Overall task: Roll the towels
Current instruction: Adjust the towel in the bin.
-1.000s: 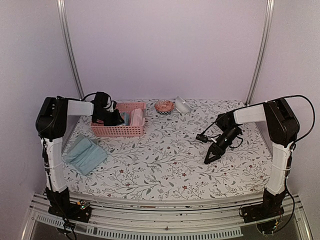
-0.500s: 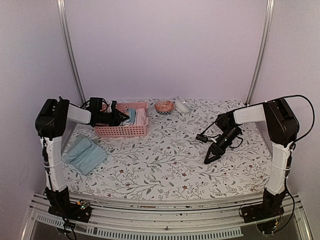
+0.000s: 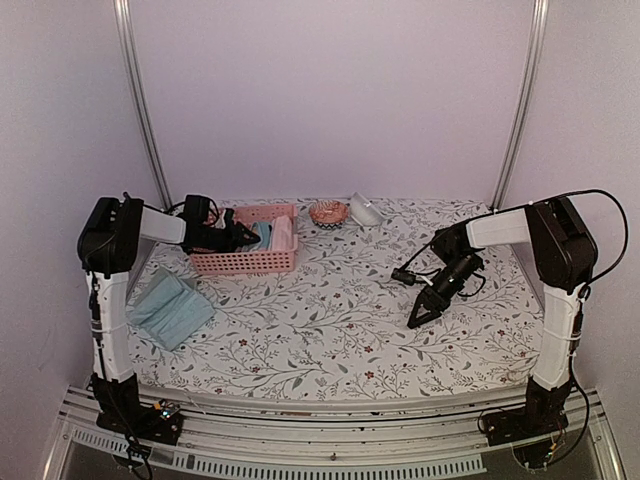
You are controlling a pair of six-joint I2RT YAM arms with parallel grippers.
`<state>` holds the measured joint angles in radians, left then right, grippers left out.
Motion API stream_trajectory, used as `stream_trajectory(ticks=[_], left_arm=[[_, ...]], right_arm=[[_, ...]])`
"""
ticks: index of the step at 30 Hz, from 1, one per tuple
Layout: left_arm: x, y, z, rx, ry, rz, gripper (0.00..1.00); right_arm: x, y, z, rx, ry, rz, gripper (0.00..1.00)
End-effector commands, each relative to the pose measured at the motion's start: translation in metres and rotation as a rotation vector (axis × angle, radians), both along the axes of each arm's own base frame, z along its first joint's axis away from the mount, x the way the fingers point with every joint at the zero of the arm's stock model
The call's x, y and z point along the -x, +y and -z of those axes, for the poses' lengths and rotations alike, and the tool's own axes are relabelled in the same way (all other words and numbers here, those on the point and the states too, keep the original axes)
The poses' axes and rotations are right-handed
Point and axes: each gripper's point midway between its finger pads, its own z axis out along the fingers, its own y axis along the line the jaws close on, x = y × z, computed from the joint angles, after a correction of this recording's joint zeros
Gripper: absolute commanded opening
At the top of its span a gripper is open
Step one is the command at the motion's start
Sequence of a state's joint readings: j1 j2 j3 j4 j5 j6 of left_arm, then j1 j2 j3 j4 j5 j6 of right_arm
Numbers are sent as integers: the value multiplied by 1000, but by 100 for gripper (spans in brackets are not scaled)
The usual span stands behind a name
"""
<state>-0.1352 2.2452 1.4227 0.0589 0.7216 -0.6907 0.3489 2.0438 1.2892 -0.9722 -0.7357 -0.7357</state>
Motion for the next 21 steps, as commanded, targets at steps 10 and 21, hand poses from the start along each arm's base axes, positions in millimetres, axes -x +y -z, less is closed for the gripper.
stream_trajectory(ticks=[10, 21], left_arm=[[3, 22, -26, -197, -8, -60, 81], [6, 40, -48, -326, -36, -109, 98]], right_arm=[[2, -2, 10, 29, 13, -17, 50], [-3, 1, 1, 21, -17, -11, 51]])
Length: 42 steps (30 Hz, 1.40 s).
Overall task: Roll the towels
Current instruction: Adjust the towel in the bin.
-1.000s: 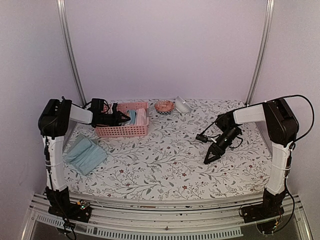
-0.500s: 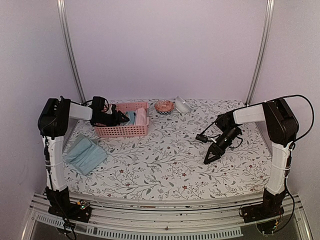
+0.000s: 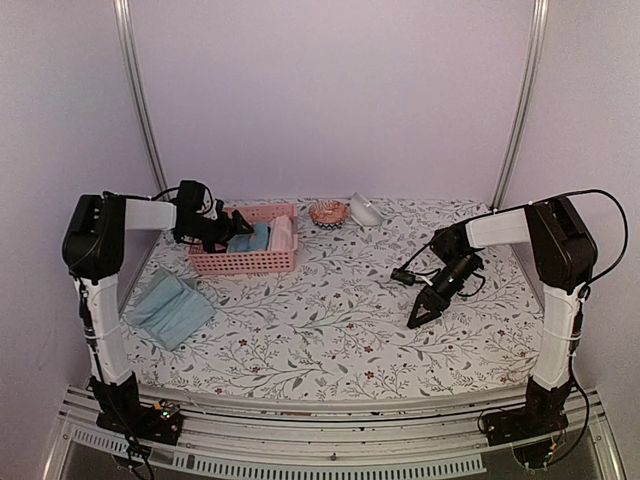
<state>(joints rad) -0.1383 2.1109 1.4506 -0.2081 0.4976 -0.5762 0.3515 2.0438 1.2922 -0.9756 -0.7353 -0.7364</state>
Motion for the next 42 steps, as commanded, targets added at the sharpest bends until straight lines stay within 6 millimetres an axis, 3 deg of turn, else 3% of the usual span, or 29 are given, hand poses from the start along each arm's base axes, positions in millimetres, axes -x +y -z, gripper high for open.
stream_trajectory(ticks=[1, 4, 6, 14, 21, 25, 33, 36, 42], left_arm=[[-1, 10, -26, -124, -49, -29, 98], [-2, 11, -30, -195, -64, -23, 98], [-2, 1, -29, -226, -63, 9, 98], [1, -37, -14, -354, -45, 96, 80], [0, -39, 3, -505, -12, 98, 61], [1, -39, 9, -544, -3, 102, 56], [1, -46, 26, -526, 20, 135, 44], [-4, -48, 16, -490, -21, 146, 34], [-6, -45, -13, -168, -136, 175, 25]], right_arm=[[-4, 0, 1, 22, -18, -7, 51], [-4, 0, 1, 20, -18, -7, 51], [-3, -1, 2, 24, -14, -7, 51], [-1, -1, 5, 26, -5, -9, 51], [0, -2, 7, 31, -1, -11, 51], [1, -3, 9, 36, 6, -12, 50], [2, -3, 11, 39, 9, -16, 50], [2, -3, 12, 38, 13, -16, 50], [2, -3, 12, 40, 12, -14, 49]])
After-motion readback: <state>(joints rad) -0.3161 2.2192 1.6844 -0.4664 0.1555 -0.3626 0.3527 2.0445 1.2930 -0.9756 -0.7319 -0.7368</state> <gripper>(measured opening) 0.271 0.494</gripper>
